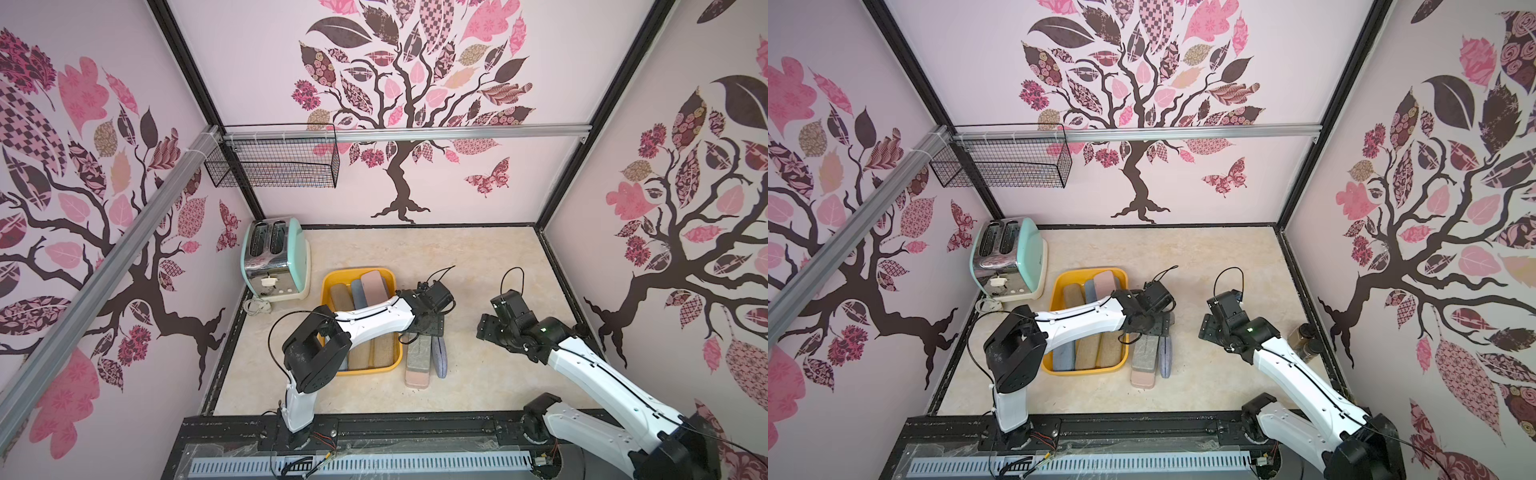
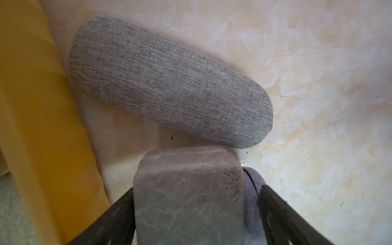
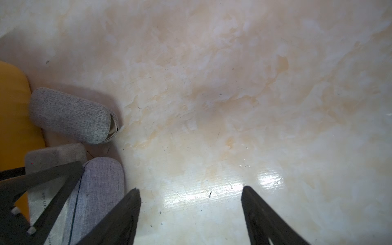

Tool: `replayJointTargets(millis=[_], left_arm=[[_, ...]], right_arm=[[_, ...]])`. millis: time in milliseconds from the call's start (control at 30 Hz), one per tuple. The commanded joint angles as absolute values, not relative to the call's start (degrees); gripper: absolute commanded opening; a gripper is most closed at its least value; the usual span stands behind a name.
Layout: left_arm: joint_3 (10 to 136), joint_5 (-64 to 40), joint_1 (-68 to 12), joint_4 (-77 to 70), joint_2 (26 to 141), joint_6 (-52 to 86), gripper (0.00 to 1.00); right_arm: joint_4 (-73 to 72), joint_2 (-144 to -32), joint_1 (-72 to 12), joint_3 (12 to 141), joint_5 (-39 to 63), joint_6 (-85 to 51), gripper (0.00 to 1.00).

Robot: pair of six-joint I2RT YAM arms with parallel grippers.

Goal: Put the glasses cases into the storage boxes
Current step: Pick up the glasses case.

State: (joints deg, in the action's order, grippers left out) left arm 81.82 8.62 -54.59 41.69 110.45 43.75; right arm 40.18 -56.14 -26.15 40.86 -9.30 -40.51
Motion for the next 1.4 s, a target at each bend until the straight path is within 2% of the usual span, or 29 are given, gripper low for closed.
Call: replayJointTargets(millis=[0,267,467,700,1033,1367], left_arm=[[82.1,9.0,-55.0,48.5,112.6,42.9,0.86],[81.3,13.0,-55.1,50.0,109.7,42.8,0.86],[81.7,8.7,-55.1,49.6,111.8,42.5,0.84],[81.8,7.6,-55.1,48.8,112.3,43.0,0.75],[85.0,6.6,-55.1,49.8,106.9,42.6,0.63],[91.1,7.7,-52.6,53.1,94.5,41.0,0.63]], right_arm=[[41.7,-55.7,-26.0,41.0,-10.1,-40.4,0.78],[41.3,-55.7,-26.0,41.1,-9.7,-40.1,0.75],[42.3,-54.9,-26.0,41.9,-9.6,-40.2,0.74],[42.4,-54.5,-26.0,41.9,-9.4,-40.2,0.74],[43.0,-54.2,-26.0,42.7,-9.4,-39.8,0.74],[43.2,-54.2,-26.0,44.1,-10.0,-39.3,0.74]])
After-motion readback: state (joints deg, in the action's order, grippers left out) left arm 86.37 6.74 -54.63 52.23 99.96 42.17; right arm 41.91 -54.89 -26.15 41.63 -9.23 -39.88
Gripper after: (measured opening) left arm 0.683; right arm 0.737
